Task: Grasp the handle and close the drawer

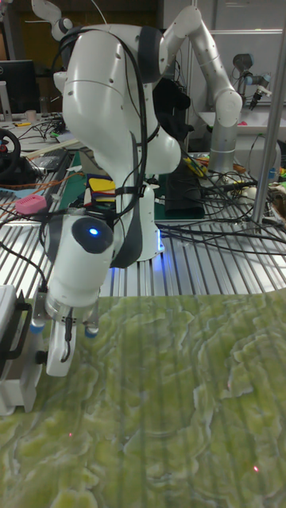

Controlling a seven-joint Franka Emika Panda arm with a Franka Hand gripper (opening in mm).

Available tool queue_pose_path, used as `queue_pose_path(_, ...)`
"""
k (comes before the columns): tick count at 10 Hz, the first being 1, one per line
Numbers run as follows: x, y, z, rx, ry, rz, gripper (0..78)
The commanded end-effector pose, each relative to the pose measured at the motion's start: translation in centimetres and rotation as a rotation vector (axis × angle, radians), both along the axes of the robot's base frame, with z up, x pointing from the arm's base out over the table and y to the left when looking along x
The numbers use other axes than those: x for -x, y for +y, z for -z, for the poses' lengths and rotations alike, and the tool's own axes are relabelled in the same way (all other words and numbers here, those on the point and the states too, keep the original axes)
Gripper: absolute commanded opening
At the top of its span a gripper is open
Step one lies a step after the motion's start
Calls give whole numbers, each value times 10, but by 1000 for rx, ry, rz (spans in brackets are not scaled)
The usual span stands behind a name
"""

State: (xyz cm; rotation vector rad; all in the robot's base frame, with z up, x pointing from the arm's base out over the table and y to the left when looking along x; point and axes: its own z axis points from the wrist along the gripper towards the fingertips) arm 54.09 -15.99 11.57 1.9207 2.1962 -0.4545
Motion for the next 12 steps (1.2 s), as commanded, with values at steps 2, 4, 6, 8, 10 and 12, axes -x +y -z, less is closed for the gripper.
queue_pose_path(2,1,-6,-2,39,8,9,11)
queue_pose_path(4,1,-11,-2,41,6,9,11)
queue_pose_path(6,1,-14,-1,41,5,9,11)
queue_pose_path(8,1,-18,0,39,4,5,11)
queue_pose_path(10,0,-23,0,38,6,-2,11)
queue_pose_path(12,0,-33,-3,36,9,-13,11)
